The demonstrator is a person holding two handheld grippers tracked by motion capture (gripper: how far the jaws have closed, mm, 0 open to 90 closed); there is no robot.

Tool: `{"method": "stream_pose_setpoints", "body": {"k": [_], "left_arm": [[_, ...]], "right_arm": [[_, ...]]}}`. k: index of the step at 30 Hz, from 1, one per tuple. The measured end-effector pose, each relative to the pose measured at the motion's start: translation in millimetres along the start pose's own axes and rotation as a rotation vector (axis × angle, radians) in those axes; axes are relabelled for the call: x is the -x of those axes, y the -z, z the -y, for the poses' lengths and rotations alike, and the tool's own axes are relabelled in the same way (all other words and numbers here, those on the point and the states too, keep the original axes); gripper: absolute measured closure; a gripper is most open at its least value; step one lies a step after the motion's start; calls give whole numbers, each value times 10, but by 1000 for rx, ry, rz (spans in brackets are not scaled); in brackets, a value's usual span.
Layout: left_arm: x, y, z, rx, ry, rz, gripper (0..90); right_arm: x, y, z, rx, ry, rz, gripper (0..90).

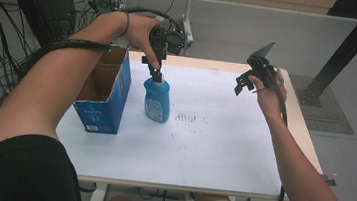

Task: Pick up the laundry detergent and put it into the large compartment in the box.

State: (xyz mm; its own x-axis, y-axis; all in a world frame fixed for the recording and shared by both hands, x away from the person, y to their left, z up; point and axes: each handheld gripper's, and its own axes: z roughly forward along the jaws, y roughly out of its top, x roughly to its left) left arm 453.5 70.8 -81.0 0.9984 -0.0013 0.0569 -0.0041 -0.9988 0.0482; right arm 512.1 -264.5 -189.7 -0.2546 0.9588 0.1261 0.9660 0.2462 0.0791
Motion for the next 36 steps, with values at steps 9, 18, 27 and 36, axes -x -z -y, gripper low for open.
{"method": "stream_pose_setpoints", "body": {"k": [9, 18, 27, 36], "left_arm": [[-23, -168, -15, -13, -10, 23, 120], [-36, -429, -26, -28, -15, 52, 119], [-39, -599, -7, -30, -23, 43, 121], [-43, -731, -17, -38, -32, 45, 121]], "right_arm": [[6, -13, -3, -1, -1, 1, 87], [0, -28, -16, -4, 1, 4, 87], [5, -53, -23, -7, -2, 7, 87], [2, -80, -40, -15, -7, 6, 87]]}}
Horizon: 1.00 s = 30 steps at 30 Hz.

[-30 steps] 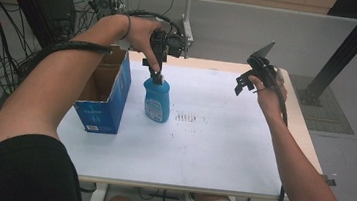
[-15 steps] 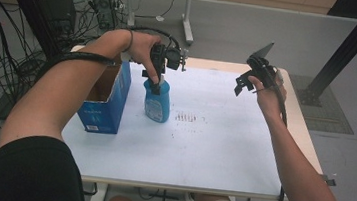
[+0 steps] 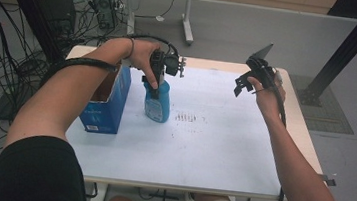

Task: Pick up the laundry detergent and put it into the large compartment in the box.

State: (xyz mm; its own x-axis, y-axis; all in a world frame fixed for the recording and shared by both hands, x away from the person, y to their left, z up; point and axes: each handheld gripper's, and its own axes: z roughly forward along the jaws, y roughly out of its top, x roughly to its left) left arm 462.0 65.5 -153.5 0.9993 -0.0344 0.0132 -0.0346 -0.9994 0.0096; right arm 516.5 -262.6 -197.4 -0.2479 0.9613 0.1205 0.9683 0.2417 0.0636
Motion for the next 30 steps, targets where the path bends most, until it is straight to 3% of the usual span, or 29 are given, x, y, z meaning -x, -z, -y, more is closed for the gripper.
{"method": "stream_pose_setpoints", "body": {"k": [13, 30], "left_arm": [[4, -128, 21, -4, -7, -3, 121], [7, -158, 13, 4, -14, 0, 123]], "right_arm": [[-9, -26, -15, -5, -3, 0, 87], [12, -37, -9, -7, -2, -1, 87]]}}
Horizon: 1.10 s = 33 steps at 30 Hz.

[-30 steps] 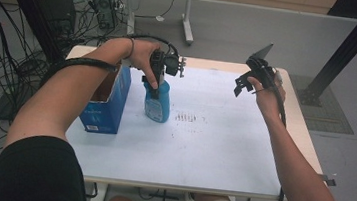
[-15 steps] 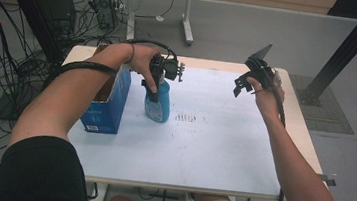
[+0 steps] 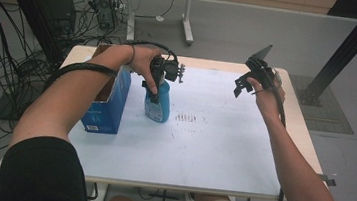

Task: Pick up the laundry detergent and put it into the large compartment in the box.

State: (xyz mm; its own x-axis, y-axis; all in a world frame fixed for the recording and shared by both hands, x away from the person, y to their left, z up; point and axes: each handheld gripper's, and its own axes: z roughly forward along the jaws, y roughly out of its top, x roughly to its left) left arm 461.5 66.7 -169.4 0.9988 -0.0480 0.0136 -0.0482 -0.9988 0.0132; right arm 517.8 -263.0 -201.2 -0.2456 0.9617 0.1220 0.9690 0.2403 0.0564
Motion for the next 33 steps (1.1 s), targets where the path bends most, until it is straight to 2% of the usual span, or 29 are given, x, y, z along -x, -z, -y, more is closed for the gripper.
{"method": "stream_pose_setpoints", "body": {"k": [33], "left_arm": [[37, 11, -5, 6, -12, -9, 131]], "right_arm": [[2, 12, 21, 6, 0, -4, 87]]}}
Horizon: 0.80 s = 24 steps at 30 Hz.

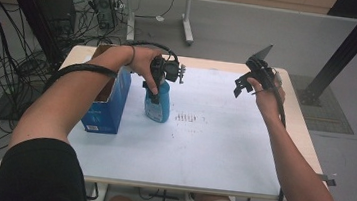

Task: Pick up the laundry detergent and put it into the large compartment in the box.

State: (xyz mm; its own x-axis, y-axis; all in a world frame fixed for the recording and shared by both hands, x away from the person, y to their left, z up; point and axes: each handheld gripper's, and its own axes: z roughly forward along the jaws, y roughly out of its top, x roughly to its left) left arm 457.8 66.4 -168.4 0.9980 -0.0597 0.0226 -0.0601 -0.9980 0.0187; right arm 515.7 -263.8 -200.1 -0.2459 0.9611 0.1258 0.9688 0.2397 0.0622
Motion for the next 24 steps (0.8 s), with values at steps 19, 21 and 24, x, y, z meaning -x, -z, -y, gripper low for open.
{"method": "stream_pose_setpoints", "body": {"k": [19, 21, 24], "left_arm": [[21, 17, 14, 4, -8, -8, 136], [22, 16, 13, 4, -9, -8, 136], [24, 18, 12, 4, -10, -9, 136]], "right_arm": [[-35, -7, -11, -6, 3, 5, 87], [-36, -7, -11, -6, 3, 6, 87], [-30, -5, -13, -7, 2, 6, 87]]}}
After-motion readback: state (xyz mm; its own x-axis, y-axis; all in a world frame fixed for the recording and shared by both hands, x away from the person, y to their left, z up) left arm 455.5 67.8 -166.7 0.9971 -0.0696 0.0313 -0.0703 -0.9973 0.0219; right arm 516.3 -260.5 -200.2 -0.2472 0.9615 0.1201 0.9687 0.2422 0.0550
